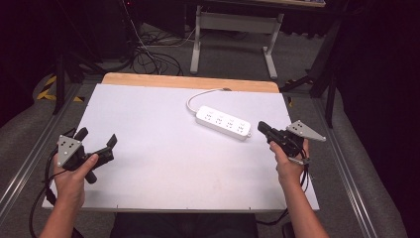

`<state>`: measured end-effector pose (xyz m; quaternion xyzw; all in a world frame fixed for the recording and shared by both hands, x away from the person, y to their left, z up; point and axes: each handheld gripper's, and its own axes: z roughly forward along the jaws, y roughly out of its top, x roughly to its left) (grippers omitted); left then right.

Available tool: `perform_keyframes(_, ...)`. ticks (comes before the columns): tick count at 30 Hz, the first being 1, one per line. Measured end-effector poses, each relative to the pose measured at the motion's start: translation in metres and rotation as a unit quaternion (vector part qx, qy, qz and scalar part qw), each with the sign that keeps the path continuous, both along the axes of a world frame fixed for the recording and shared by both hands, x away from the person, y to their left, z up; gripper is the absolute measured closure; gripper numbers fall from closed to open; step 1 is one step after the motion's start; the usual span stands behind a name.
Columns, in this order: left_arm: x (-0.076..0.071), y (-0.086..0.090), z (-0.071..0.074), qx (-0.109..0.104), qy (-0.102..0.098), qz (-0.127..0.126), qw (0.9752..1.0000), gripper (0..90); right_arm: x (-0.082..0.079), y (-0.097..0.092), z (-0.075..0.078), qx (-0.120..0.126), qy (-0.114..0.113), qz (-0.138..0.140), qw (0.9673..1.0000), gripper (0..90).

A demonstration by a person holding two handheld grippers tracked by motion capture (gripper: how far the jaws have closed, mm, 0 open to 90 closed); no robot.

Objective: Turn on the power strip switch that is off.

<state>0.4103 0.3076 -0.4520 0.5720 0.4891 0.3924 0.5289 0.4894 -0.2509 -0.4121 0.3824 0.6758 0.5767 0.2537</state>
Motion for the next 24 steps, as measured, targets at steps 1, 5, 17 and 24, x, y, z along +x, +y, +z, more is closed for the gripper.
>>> perform_keyframes(1, -0.0001, 0.0, 0.0, 0.0, 0.0, 0.0, 1.0, 3.9, -0.0003, 0.0, 0.0001, 0.002, -0.001, -0.001, 1.0, 87.6)
perform_keyframes(5, -0.0002, 0.0, 0.0, 0.0, 0.0, 0.0, 1.0, 3.9, -0.0014, 0.0005, 0.0009, 0.002, -0.005, 0.0, 1.0, 85.9)
perform_keyframes(17, -0.0005, 0.0006, 0.0002, 0.0, -0.001, 0.002, 1.0, 4.0, -0.0016, -0.0026, 0.0016, 0.006, -0.01, -0.026, 0.9996, 57.2)
perform_keyframes(24, -0.0005, 0.0006, 0.0001, 0.0, -0.001, 0.002, 1.0, 4.2, -0.0014, -0.0011, 0.0021, -0.001, -0.017, -0.033, 0.9993, 44.1)
